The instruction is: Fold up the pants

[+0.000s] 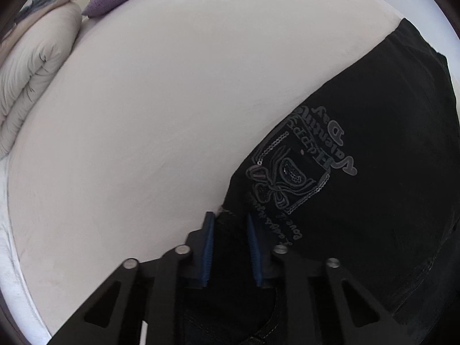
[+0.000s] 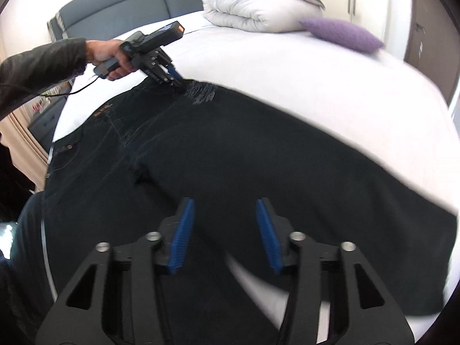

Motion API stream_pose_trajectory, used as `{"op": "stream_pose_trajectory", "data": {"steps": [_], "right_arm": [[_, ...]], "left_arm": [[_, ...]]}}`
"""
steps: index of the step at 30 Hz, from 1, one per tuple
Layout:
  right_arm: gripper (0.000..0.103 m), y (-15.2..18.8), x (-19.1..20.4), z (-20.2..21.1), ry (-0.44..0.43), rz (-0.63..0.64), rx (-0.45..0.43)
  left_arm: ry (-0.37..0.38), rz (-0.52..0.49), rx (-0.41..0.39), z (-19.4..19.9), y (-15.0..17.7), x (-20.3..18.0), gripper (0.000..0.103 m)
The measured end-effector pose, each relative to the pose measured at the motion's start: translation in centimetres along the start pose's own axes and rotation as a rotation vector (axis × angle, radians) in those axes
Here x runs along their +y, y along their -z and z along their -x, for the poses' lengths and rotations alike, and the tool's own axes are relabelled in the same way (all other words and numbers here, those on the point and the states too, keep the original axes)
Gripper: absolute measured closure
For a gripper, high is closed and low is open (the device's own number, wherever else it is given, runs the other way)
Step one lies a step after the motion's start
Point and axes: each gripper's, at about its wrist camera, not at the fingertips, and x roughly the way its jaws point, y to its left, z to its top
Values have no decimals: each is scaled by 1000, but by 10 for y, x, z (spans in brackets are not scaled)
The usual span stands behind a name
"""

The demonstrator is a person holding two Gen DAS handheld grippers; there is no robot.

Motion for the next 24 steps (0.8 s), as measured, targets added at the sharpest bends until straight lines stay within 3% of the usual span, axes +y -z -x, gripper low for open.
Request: {"op": "stream_pose_trajectory", "data": {"steps": [2, 7, 12, 19, 24], "right_arm": [[70, -24, 3, -7, 10, 48, -7], [70, -91, 17, -35, 52, 172, -12], [70, -144, 48, -70, 58, 301, -1], [70, -179, 75, -127, 88, 388, 78], [70, -188, 74, -152, 92, 372, 127]], "left_arm": [[-65, -23, -47, 15, 10, -17, 95], [-199, -50, -201, 63, 43, -66, 95], [-246, -52, -301, 86, 73, -105, 95], [-247, -64, -359, 97, 63, -82, 96], [-242, -49, -384, 106, 71, -81, 96]]}}
